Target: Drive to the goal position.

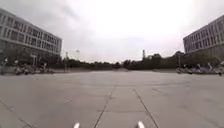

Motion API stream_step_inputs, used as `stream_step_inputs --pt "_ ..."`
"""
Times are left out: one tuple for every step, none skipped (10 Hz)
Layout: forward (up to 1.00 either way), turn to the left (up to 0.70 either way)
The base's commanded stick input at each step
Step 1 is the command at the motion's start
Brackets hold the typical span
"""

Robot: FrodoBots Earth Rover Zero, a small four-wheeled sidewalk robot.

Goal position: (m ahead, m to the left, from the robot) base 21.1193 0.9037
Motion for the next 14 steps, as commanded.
stream_step_inputs --pt "0.50 -0.02" --pt "0.50 -0.03" --pt "0.50 -0.06" --pt "0.50 -0.16" --pt "0.50 -0.23" --pt "0.50 -0.24" --pt "0.50 -0.25" --pt "0.50 -0.23" --pt "0.50 -0.21" --pt "0.50 -0.07" --pt "0.50 -0.01" --pt "0.50 0.00" --pt "0.50 0.00" --pt "0.50 0.00"
